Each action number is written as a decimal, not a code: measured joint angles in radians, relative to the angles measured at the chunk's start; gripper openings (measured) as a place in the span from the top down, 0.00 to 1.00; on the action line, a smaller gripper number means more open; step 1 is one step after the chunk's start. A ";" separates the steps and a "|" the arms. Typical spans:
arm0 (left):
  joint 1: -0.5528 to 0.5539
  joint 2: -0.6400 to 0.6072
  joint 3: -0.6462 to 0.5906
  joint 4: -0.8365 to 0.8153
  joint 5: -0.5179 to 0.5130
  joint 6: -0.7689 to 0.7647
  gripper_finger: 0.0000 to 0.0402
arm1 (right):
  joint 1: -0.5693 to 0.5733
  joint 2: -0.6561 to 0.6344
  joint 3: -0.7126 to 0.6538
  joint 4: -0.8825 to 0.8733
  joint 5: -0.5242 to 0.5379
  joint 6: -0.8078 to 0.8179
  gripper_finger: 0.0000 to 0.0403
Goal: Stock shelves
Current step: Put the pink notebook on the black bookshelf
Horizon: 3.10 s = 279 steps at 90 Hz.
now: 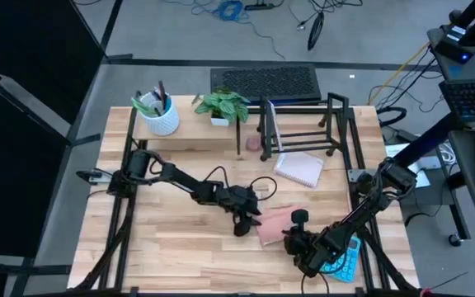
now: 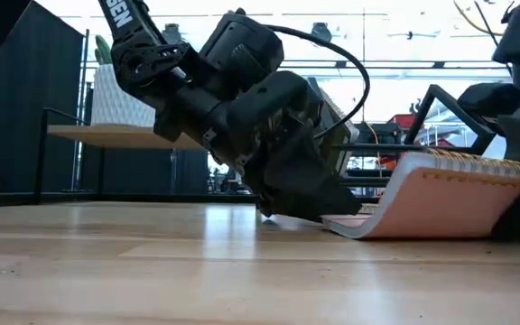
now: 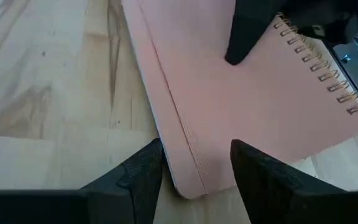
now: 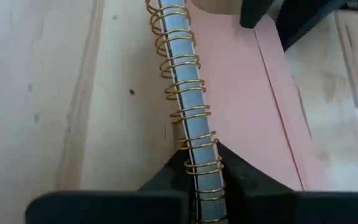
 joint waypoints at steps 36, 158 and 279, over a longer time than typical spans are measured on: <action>0.001 -0.213 0.000 -0.169 -0.117 0.030 0.57 | -0.008 -0.256 -0.001 -0.221 0.203 0.253 0.98; -0.038 -0.614 0.000 -0.560 -0.457 0.102 0.57 | -0.570 -0.842 0.034 -0.311 0.620 0.055 0.97; -0.064 -0.614 0.000 -0.561 -0.458 0.146 0.57 | -0.930 -0.333 0.034 0.043 0.426 0.156 0.97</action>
